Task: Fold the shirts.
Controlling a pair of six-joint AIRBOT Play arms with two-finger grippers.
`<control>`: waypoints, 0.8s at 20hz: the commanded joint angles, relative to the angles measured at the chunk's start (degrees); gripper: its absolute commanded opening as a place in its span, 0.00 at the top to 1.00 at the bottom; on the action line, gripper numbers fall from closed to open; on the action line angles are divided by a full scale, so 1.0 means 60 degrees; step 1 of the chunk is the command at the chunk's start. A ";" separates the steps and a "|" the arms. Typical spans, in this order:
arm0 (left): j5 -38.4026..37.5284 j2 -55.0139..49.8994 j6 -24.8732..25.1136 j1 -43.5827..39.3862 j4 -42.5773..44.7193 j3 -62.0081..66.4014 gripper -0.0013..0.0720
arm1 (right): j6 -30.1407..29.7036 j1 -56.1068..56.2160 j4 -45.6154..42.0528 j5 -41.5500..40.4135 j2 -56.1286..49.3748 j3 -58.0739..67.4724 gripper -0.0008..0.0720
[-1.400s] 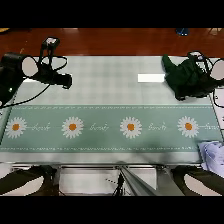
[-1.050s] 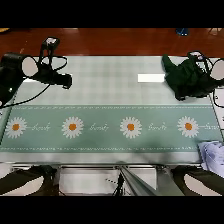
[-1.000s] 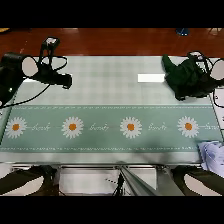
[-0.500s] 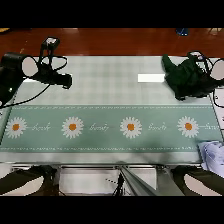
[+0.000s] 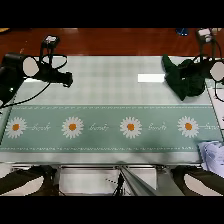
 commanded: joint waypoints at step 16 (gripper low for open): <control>0.0222 -0.0040 0.0004 -0.0025 0.0007 0.0007 0.01 | 0.4466 -0.2546 0.0018 -0.2834 -0.4586 0.0007 0.20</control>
